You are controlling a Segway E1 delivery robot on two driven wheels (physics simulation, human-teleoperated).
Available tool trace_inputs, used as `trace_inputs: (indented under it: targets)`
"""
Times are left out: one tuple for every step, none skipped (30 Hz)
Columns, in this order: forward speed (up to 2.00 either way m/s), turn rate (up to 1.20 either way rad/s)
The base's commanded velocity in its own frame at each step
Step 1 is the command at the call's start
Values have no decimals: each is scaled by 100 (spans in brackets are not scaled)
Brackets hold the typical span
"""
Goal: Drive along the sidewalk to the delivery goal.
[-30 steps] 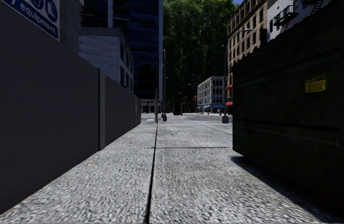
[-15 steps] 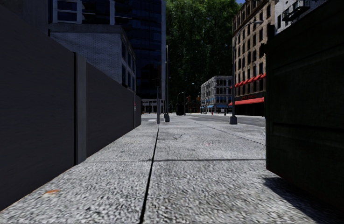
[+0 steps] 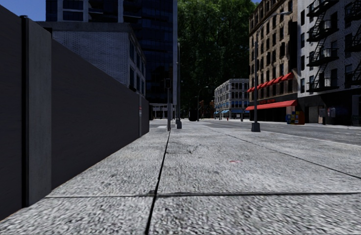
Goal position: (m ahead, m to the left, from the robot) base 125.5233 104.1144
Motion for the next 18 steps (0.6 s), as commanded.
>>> trace_inputs:
  targets:
    - [200,0]
    - [200,0]
    - [200,0]
    - [200,0]
    - [200,0]
    - [200,0]
    - [200,0]
    - [200,0]
    - [200,0]
    - [200,0]
    - [200,0]
    - [200,0]
    - [200,0]
    - [200,0]
    - [200,0]
    - [200,0]
    - [200,0]
    - [200,0]
